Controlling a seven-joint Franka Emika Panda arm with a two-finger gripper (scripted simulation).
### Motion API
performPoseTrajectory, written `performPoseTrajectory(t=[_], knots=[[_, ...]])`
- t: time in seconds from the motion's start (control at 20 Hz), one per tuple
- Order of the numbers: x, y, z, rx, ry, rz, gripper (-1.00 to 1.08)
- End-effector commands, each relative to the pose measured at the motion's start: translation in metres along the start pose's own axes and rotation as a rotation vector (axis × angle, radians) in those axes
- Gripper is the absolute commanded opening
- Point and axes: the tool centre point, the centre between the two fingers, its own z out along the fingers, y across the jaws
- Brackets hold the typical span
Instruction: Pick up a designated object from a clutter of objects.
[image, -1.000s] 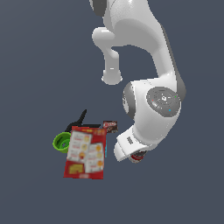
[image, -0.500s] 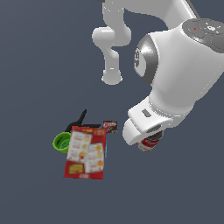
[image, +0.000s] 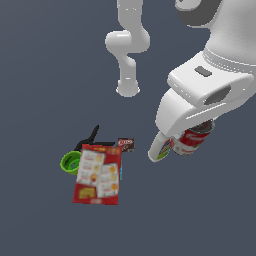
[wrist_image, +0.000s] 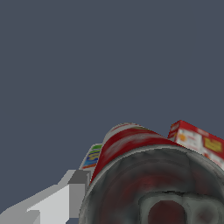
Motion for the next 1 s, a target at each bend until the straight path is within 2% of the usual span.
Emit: performPoseTrajectory(t=[0.0, 0.45, 0.95], knots=[[0.0, -0.005, -0.025, -0.001, 0.003, 0.0, -1.0], [0.003, -0.013, -0.071, -0.001, 0.003, 0.001, -1.0], [0.005, -0.015, -0.084, -0.001, 0.003, 0.001, -1.0]])
